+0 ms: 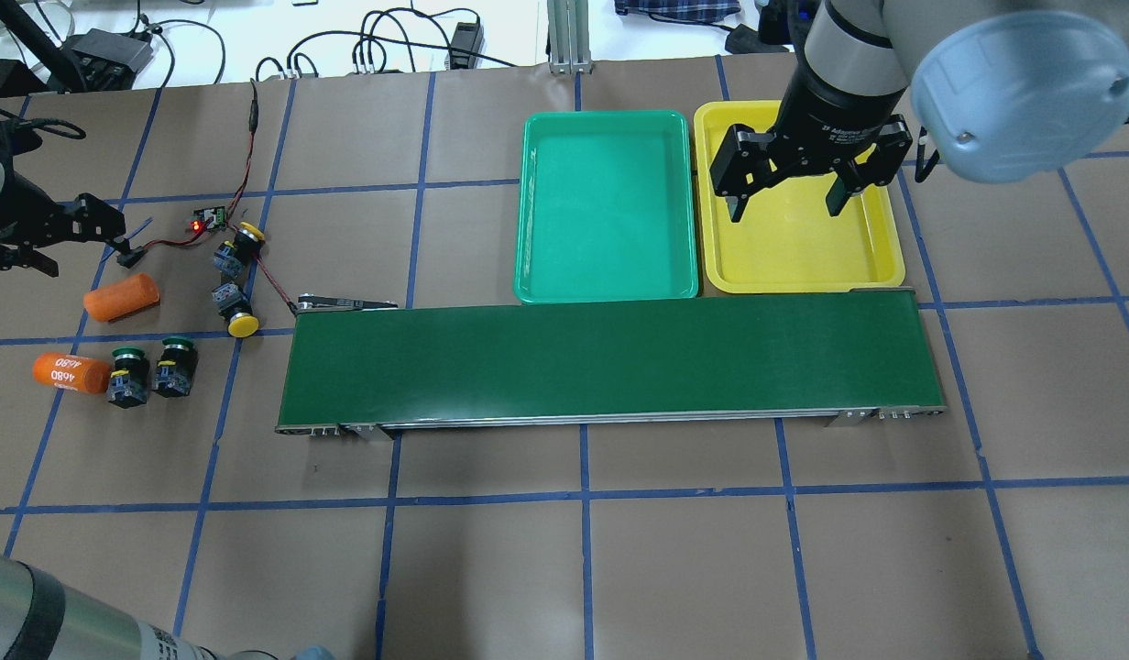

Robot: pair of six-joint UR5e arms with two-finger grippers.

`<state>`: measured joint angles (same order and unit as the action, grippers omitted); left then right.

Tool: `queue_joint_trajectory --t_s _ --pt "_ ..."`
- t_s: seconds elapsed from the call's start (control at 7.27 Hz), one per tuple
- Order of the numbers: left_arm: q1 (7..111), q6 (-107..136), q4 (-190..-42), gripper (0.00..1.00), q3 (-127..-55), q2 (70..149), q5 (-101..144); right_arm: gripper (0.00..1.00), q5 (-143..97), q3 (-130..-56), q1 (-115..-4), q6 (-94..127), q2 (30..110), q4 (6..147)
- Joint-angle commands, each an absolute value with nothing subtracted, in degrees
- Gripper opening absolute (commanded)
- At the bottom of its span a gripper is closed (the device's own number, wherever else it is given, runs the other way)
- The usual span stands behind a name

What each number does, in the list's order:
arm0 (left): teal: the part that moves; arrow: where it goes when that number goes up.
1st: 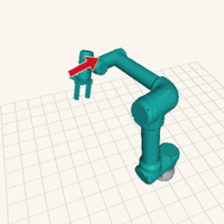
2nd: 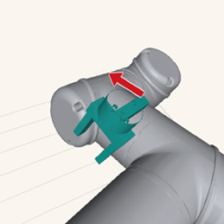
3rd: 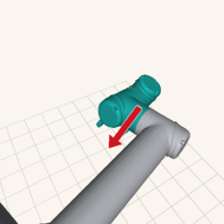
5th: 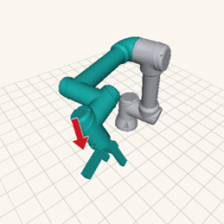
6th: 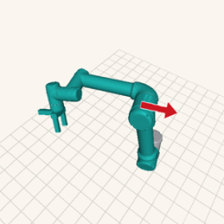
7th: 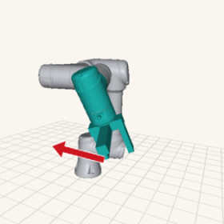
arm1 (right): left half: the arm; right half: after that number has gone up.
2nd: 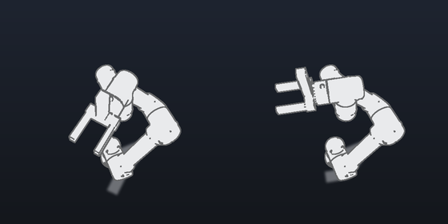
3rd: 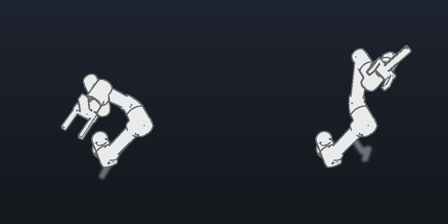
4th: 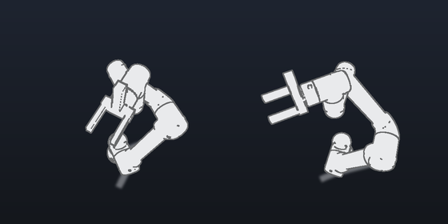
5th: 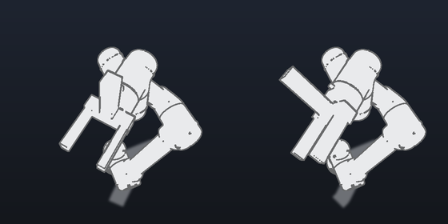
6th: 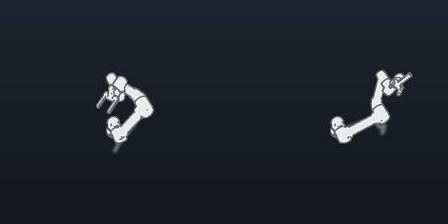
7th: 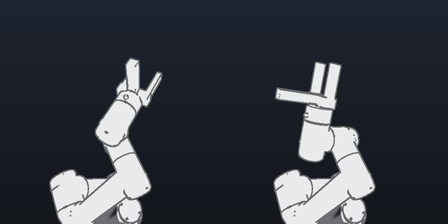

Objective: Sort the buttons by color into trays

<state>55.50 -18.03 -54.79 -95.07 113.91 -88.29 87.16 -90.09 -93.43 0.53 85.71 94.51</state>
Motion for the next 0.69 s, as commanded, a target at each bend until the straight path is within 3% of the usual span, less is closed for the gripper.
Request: queue_joint_trajectory --t_s 0.0,0.55 --pt "55.2 -20.3 -52.0 1.0 -94.2 118.6 -88.4 1.0 87.2 -90.1 -93.3 0.5 85.7 94.5" --pt "53.7 -21.3 -48.7 1.0 -94.0 121.4 -91.9 1.0 87.3 -90.1 -93.3 0.5 85.7 94.3"
